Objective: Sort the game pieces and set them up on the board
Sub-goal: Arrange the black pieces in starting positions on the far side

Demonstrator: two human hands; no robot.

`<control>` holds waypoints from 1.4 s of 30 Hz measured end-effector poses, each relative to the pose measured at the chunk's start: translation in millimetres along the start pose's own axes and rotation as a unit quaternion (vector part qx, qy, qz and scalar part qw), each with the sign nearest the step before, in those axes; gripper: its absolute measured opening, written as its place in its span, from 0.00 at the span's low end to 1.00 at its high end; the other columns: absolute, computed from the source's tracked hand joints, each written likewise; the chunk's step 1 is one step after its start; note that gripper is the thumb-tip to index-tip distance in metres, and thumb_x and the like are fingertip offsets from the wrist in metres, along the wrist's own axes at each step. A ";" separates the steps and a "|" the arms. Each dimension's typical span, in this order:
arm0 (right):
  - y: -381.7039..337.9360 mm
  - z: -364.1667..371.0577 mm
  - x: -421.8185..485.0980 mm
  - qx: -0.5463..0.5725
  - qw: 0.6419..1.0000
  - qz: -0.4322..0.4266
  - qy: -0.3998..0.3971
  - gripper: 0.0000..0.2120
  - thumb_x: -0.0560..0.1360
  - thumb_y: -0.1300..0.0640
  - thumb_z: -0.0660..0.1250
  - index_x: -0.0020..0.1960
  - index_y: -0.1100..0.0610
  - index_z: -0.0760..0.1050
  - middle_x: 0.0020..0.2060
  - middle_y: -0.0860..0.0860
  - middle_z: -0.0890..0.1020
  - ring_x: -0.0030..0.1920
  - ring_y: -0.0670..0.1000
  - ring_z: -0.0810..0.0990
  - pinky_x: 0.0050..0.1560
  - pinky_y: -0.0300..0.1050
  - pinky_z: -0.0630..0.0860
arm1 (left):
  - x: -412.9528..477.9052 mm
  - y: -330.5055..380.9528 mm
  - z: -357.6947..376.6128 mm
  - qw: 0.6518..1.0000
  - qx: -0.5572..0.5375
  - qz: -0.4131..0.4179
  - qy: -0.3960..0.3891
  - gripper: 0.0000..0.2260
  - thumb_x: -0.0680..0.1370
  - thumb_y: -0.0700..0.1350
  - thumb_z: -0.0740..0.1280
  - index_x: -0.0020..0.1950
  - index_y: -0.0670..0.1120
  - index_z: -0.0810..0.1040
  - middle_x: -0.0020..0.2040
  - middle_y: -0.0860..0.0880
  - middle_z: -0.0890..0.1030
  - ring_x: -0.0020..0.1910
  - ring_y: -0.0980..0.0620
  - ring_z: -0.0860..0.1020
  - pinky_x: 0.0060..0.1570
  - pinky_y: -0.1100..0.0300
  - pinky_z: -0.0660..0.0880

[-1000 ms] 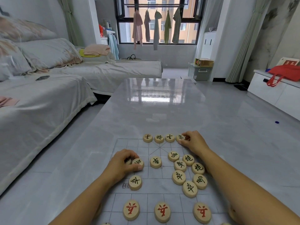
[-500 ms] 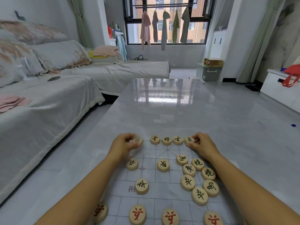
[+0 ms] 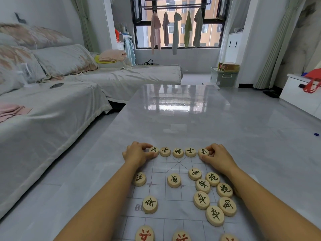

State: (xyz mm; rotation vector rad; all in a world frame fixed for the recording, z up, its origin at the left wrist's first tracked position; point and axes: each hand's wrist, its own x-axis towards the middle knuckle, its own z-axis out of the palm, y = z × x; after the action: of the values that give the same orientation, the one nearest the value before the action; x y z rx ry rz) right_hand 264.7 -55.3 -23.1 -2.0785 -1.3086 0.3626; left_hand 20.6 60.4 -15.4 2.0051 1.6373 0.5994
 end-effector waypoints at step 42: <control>-0.2 -5.7 1.0 0.070 0.997 0.025 -0.014 0.10 0.72 0.59 0.66 0.53 0.57 0.69 0.52 0.57 0.74 0.47 0.52 0.73 0.51 0.48 0.72 | -60.6 -54.2 -46.1 0.959 -0.036 0.197 -0.200 0.21 0.57 0.61 0.69 0.47 0.56 0.73 0.56 0.62 0.72 0.59 0.56 0.68 0.63 0.52 0.68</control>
State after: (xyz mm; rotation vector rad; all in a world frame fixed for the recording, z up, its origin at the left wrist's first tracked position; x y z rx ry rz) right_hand 268.1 -56.5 -18.6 -1.9973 -1.2140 0.4930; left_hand -60.6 14.3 -14.3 2.2335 0.9759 0.3460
